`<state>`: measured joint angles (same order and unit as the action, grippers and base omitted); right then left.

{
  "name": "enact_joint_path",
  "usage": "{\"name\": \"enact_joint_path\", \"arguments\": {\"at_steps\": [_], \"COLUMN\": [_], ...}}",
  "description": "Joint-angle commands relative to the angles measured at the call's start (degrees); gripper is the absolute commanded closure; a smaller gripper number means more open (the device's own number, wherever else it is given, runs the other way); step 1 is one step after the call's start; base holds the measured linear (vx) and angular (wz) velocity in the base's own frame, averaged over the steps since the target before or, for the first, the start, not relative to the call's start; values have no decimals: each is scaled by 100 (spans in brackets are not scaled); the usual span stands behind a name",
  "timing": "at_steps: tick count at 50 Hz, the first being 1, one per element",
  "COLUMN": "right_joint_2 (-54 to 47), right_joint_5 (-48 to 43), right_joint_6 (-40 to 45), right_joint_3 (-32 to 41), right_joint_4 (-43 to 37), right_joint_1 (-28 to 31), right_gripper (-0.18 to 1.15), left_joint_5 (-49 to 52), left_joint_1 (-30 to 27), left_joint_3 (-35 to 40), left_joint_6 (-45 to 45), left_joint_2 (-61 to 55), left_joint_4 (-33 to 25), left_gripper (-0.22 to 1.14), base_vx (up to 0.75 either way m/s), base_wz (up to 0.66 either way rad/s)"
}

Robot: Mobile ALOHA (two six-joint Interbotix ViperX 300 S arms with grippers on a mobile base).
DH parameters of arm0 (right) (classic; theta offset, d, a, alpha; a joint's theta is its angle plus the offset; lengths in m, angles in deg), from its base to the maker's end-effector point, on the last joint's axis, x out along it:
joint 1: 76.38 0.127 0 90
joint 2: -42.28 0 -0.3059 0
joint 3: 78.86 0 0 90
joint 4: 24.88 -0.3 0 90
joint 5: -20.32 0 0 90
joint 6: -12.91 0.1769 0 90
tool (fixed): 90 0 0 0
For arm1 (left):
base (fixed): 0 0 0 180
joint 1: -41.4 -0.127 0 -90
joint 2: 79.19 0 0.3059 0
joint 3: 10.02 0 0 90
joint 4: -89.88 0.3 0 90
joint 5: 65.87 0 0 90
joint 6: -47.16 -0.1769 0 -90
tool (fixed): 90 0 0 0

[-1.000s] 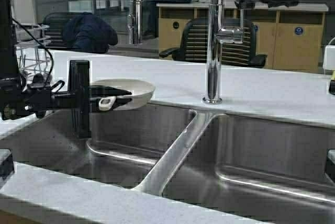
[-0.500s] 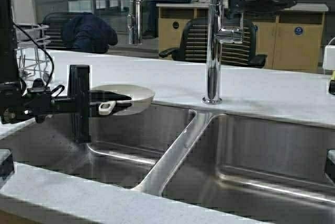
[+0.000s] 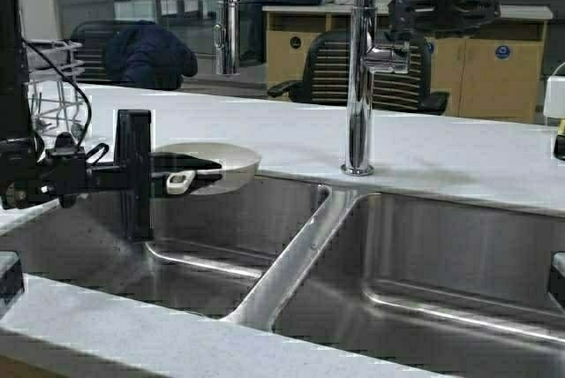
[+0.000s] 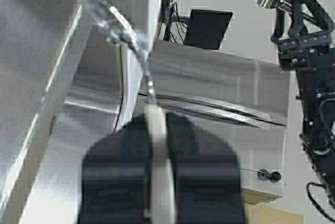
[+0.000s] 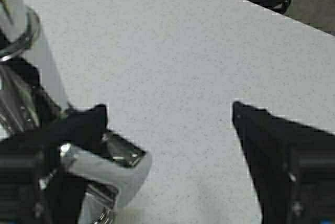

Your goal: Wash the pan

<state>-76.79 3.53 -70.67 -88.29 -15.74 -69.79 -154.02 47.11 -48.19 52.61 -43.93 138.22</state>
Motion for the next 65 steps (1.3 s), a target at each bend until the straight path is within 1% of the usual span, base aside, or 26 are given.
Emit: {"name": "enact_joint_path", "arguments": {"at_steps": [1,17,27,32,38,42,45,49,54,61,65], "right_joint_2": [158,501,738,1072,1626,1890,1986,2004,1978,1881,1802], "right_joint_5": [62,62,-79,-220,-360,-475,-563,-580,-615,-624,-624], "right_joint_6": [35,44,44,53,62,53,44,53,62,62,62], "right_joint_3": [132,-299,-519,-677,-1072,-1327,-1468,-1573,-1679,-1758,-1740], "right_joint_4": [-114,-466,-492,-492,-519,-545,-554,-554,-589,-686,-712], "right_joint_1": [-167,-527,-492,-413,-360,-360,-369,-369,-360,-360,-360], "right_gripper": [-6,-6,-6,-6,-6,-6,-6,-6,-6,-6,-6], "left_joint_5": [-105,-272,-334,-396,-703,-791,-756,-545,79,1125,1494], "left_joint_1": [9,9,9,9,9,9,9,26,62,141,193], "left_joint_3": [26,35,70,193,378,466,457,316,62,-185,-211], "left_joint_6": [-70,-114,-167,-290,-501,-791,-1125,-1283,-1283,-1204,-967], "left_joint_2": [114,9,-70,-193,-369,-413,-378,-264,-18,431,580], "left_joint_4": [18,18,105,193,237,229,114,-167,-510,-782,-809], "left_gripper": [89,89,89,89,89,89,89,89,89,89,89], "base_vx": [0,0,0,0,0,0,0,0,-1,0,0], "base_wz": [0,0,0,0,0,0,0,-2,-3,-2,0]}}
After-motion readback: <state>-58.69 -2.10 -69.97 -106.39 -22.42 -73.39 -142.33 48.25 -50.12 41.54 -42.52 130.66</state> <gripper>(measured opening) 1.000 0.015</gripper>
